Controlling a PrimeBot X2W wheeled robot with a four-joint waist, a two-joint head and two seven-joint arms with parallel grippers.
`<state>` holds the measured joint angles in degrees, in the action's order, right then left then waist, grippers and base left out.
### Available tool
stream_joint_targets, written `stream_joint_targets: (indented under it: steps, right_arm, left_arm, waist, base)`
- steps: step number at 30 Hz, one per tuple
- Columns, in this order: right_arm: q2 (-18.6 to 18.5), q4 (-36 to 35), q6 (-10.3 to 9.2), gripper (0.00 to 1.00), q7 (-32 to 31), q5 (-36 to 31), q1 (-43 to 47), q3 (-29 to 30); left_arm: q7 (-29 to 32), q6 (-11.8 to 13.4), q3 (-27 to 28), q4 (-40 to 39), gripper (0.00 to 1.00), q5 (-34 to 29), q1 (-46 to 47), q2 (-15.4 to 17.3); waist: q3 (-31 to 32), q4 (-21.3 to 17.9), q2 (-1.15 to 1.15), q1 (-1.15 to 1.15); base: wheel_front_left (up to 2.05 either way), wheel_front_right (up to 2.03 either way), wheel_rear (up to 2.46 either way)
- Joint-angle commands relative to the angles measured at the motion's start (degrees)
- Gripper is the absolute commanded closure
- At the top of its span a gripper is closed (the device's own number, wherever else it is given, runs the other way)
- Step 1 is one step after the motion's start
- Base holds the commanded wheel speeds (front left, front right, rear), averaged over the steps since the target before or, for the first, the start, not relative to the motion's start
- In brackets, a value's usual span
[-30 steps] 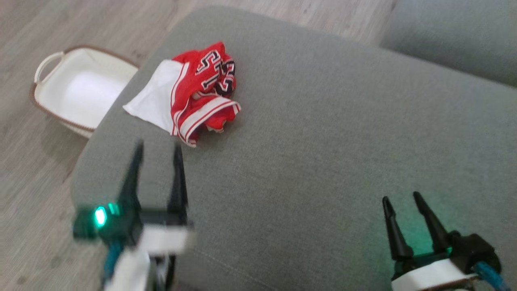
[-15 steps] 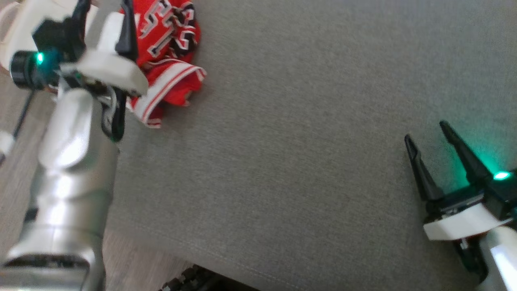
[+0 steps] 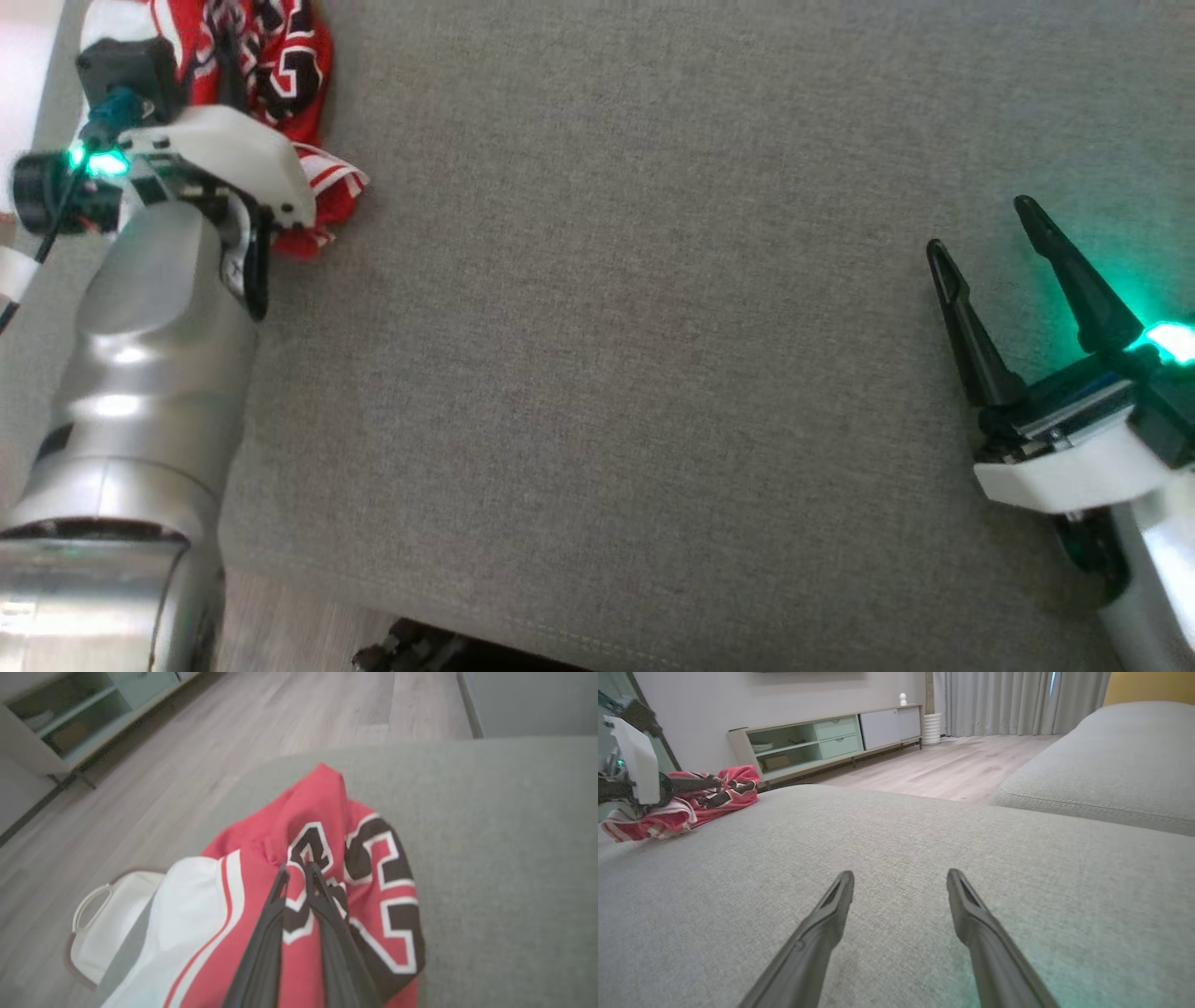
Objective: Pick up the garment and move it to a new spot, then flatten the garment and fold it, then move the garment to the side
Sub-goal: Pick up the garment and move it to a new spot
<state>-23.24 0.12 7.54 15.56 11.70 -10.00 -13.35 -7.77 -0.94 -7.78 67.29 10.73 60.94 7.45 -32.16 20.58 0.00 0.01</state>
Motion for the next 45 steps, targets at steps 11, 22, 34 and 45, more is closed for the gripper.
stream_joint_targets:
  steps: [11,22,34,45]
  right_arm:
    - [9.48,5.54,-0.05,0.00,-0.58,1.46,3.30,-0.61]
    - [16.02,5.51,-0.05,0.00,-0.57,2.36,9.98,-0.13]
    - [18.44,4.85,-0.05,0.00,-0.57,2.40,9.37,-2.24]
    - [19.82,5.81,-0.05,0.00,-0.57,2.90,7.64,-2.13]
  left_arm:
    - [-6.25,-3.11,-5.01,-4.37,1.00,-4.43,7.67,5.10]
    - [-3.09,-6.43,-12.75,-10.41,1.00,-2.74,3.57,-0.99]
    - [1.01,-6.53,-23.84,-14.45,1.00,7.31,-8.50,-4.51]
    - [-6.40,-0.77,-32.62,-18.66,0.00,13.95,-16.92,-4.56]
  waist:
    - [16.20,-7.75,0.00,-0.01]
    - [29.92,-23.86,0.00,-0.01]
    - [24.12,-36.91,0.00,-0.01]
    - [20.59,-37.39,0.00,-0.01]
  base:
    - [0.00,0.00,0.00]
    - [0.00,0.00,0.00]
    - [0.00,0.00,0.00]
    - [0.00,0.00,0.00]
